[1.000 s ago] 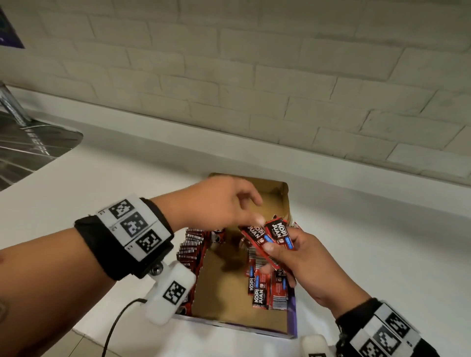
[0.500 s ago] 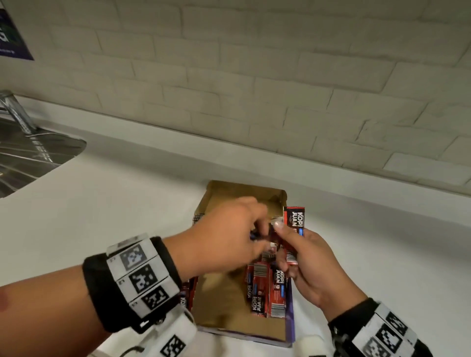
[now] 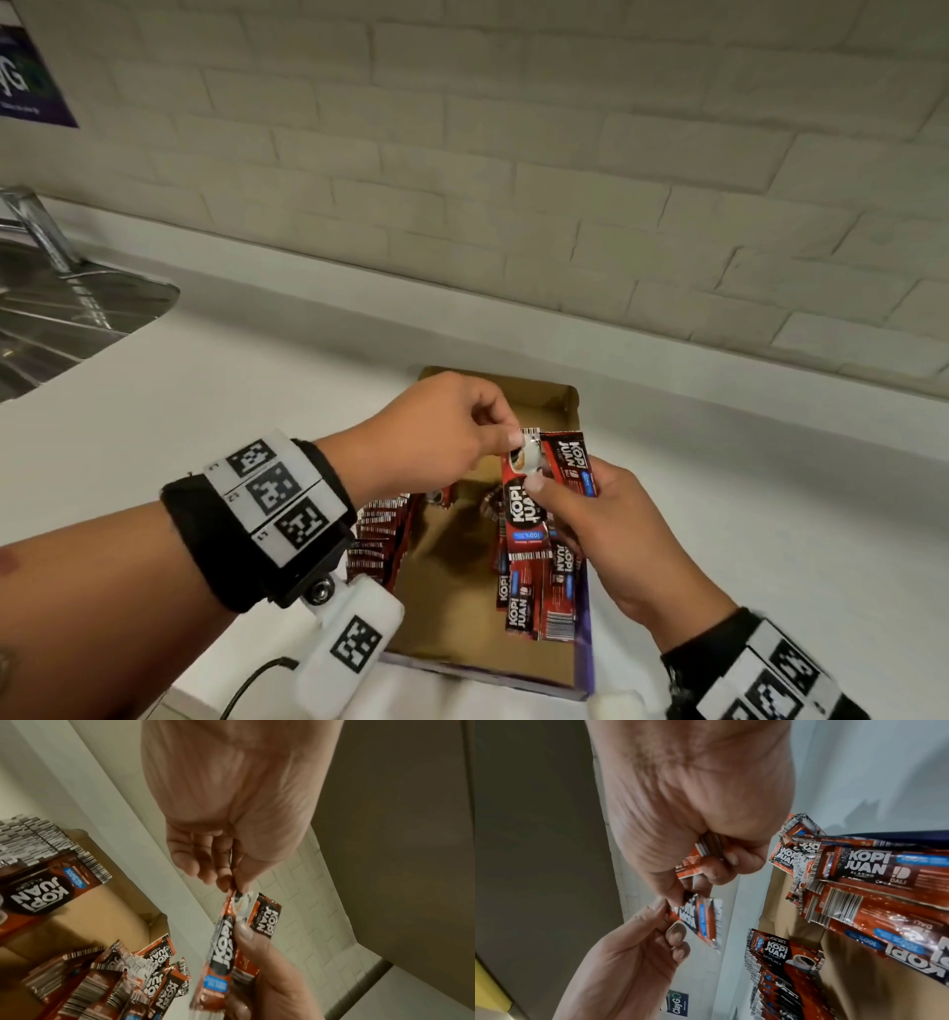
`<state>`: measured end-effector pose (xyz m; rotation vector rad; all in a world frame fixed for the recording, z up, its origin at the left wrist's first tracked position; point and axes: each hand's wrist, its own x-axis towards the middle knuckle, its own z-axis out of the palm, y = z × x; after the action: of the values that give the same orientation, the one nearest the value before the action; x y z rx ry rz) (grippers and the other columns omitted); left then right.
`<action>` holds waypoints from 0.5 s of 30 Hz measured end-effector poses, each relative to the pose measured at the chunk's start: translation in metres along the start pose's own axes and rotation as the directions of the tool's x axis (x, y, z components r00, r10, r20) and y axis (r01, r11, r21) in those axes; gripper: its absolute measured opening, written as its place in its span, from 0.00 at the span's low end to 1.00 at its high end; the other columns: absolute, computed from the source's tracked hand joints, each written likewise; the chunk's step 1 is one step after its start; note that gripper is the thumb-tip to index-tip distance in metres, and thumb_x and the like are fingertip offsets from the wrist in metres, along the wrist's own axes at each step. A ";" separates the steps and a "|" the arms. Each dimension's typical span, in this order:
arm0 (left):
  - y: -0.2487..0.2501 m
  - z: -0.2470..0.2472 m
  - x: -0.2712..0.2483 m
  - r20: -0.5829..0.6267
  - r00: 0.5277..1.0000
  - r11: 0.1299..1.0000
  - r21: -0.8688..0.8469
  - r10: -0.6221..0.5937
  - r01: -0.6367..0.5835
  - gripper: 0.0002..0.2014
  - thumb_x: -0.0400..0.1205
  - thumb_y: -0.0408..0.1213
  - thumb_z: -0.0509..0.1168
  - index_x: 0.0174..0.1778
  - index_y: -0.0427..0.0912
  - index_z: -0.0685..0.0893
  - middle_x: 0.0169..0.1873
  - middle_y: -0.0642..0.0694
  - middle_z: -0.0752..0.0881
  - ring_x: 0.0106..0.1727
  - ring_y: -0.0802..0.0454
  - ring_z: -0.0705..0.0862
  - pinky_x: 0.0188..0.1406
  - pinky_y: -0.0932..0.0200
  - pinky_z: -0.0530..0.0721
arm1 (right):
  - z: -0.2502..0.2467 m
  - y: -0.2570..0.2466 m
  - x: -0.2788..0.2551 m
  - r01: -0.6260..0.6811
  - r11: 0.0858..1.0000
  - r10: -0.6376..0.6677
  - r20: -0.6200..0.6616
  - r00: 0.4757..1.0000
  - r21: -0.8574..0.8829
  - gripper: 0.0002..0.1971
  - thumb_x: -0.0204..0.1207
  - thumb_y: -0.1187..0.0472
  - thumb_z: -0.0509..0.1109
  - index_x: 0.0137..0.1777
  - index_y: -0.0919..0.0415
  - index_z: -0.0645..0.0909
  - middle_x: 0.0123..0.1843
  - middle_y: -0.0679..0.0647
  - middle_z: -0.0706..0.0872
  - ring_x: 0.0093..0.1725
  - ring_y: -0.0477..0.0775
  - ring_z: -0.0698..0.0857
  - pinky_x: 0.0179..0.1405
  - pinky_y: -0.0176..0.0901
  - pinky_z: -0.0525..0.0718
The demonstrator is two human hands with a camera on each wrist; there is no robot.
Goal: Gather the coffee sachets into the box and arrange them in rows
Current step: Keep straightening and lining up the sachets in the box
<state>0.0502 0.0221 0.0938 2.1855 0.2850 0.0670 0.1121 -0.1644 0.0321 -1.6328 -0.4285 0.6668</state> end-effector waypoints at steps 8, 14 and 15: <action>-0.011 -0.014 -0.006 0.049 0.994 0.980 -0.170 -0.098 0.105 0.03 0.81 0.28 0.72 0.46 0.33 0.85 0.35 0.44 0.92 0.31 0.49 0.86 0.35 0.51 0.85 | -0.009 0.006 0.001 0.019 0.980 0.006 -0.121 0.993 0.200 0.07 0.77 0.59 0.77 0.47 0.61 0.83 0.28 0.51 0.86 0.26 0.50 0.83 0.29 0.36 0.80; -0.012 0.024 -0.028 0.359 0.920 0.978 -0.077 -0.157 0.196 0.08 0.79 0.34 0.76 0.38 0.42 0.83 0.40 0.43 0.94 0.35 0.49 0.90 0.34 0.58 0.84 | -0.007 -0.001 0.007 0.084 0.949 -0.039 -0.151 0.988 0.305 0.15 0.71 0.55 0.77 0.36 0.60 0.74 0.22 0.55 0.70 0.21 0.50 0.67 0.24 0.40 0.69; -0.013 0.026 -0.028 0.363 0.919 0.981 -0.058 -0.151 0.184 0.09 0.79 0.36 0.77 0.37 0.44 0.82 0.38 0.45 0.93 0.35 0.50 0.90 0.36 0.57 0.85 | -0.006 -0.001 0.007 0.088 0.954 -0.049 -0.138 0.989 0.287 0.14 0.74 0.59 0.77 0.35 0.61 0.74 0.21 0.54 0.72 0.20 0.48 0.70 0.23 0.39 0.71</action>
<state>0.0248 0.0023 0.0690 2.0264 0.2546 -0.4037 0.1211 -0.1647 0.0321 -1.3644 -0.2763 0.5405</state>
